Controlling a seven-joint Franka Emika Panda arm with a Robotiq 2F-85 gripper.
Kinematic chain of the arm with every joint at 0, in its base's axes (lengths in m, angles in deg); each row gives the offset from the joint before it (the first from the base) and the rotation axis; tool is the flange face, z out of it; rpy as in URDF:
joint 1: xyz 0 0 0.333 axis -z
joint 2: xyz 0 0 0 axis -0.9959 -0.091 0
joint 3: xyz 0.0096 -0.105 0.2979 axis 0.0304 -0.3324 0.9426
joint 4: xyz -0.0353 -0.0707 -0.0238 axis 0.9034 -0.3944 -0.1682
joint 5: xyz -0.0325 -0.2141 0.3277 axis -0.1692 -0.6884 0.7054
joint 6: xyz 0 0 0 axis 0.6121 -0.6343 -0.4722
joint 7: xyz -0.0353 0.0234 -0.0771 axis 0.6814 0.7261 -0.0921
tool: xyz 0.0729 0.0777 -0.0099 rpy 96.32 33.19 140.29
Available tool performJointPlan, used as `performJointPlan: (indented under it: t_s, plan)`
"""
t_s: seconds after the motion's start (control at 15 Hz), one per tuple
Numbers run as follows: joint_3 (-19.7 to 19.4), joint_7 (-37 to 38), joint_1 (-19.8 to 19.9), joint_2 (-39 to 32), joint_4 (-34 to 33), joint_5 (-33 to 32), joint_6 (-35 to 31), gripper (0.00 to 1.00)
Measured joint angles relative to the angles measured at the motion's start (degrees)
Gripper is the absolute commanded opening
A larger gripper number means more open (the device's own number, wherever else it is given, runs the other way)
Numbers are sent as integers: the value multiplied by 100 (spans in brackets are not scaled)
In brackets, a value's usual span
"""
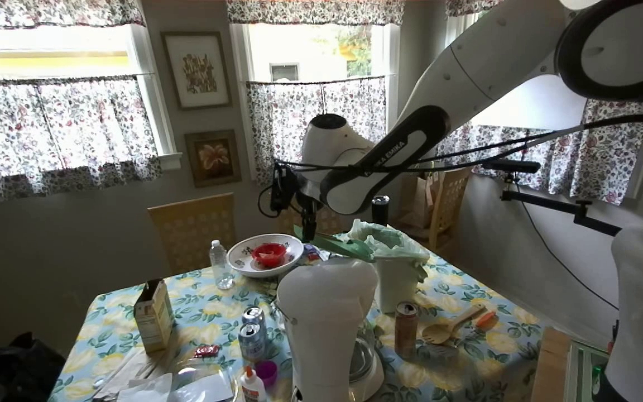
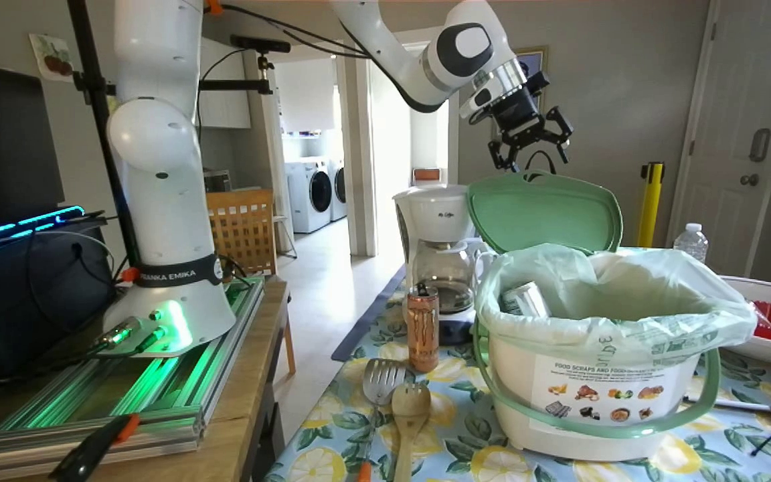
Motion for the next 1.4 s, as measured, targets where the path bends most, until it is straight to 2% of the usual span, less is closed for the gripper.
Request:
performJointPlan:
  t_s: [0.53, 0.93, 1.2, 1.4]
  plan:
    - [-2071, 0, -2353, -818, -164, 1077, -12, 100]
    - [-3878, 0, -3992, -1273, -46, 1986, -13, 100]
    - [-4744, 0, -4800, -1547, 178, 2431, -9, 100]
    - [-5047, 0, -5112, -1748, 362, 2627, 21, 100]
